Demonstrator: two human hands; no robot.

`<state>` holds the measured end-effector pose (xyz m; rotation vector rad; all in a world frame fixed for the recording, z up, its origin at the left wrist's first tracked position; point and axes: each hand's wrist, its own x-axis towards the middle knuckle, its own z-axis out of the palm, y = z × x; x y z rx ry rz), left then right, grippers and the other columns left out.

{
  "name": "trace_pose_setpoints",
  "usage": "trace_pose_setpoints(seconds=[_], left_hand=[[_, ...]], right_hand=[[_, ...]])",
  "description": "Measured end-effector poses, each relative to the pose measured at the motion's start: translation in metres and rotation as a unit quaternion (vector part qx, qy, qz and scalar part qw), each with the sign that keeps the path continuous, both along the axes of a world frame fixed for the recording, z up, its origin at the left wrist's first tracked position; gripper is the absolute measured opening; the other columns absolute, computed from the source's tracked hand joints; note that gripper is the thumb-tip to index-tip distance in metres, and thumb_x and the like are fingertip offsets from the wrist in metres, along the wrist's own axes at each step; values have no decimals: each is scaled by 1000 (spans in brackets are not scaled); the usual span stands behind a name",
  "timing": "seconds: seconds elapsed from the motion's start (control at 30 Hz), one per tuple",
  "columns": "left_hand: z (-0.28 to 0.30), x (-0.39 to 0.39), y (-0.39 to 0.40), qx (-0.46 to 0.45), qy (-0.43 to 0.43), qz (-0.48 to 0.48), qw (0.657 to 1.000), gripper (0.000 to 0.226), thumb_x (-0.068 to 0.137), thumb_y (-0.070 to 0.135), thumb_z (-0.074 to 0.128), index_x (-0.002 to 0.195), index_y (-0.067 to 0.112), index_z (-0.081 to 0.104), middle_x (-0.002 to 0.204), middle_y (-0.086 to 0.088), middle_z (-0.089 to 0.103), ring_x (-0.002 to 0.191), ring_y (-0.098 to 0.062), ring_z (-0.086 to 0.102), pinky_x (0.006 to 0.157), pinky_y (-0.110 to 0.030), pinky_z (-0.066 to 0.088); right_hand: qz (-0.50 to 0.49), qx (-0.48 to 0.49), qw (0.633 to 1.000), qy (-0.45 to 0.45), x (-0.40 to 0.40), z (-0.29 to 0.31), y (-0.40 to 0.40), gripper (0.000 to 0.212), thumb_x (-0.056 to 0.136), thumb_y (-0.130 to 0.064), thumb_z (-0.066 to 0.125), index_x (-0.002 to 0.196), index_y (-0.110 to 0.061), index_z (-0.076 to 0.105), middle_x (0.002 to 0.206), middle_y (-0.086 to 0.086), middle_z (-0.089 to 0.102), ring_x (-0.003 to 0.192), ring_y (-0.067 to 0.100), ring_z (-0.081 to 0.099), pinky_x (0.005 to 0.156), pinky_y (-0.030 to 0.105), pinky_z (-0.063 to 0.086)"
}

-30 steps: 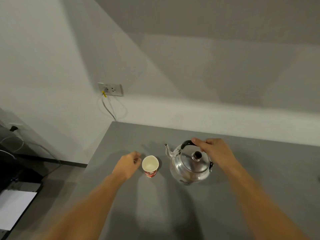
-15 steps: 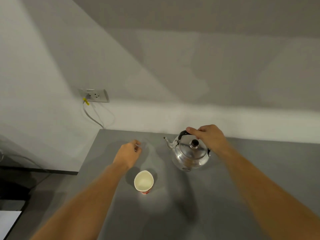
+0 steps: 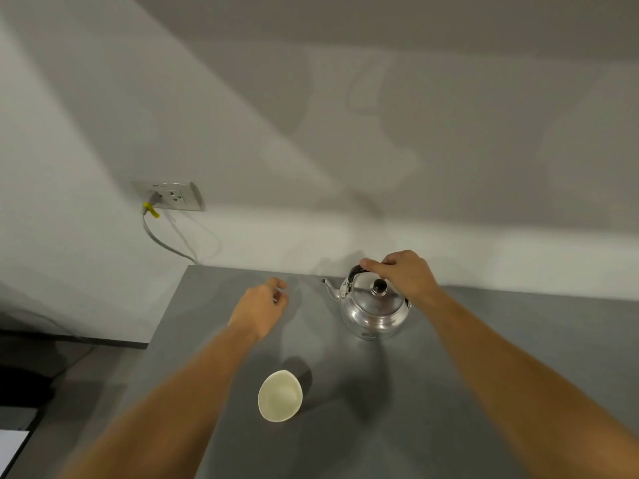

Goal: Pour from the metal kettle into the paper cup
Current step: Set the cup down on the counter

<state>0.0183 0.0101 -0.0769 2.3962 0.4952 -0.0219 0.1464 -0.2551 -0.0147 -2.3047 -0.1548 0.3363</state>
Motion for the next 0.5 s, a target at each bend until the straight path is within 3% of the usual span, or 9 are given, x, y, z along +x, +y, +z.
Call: trace_pose_setpoints(seconds=[0.33, 0.5], left_hand=[[-5, 0, -2, -15, 5, 2, 1000, 30, 100, 27, 52, 127, 20, 61, 100, 2, 68, 92, -18, 65, 79, -29, 51], [3, -3, -6, -4, 0, 0, 1000, 30, 100, 25, 51, 128, 20, 61, 105, -1, 71, 97, -22, 66, 84, -31, 52]], right_hand=[[-5, 3, 1000, 3, 14, -10, 5, 62, 76, -65, 74, 70, -3, 72, 69, 14, 66, 61, 17, 53, 57, 30, 39], [5, -12, 1000, -16, 14, -12, 5, 55, 79, -66, 70, 54, -18, 61, 55, -4, 55, 55, 11, 51, 52, 26, 35]])
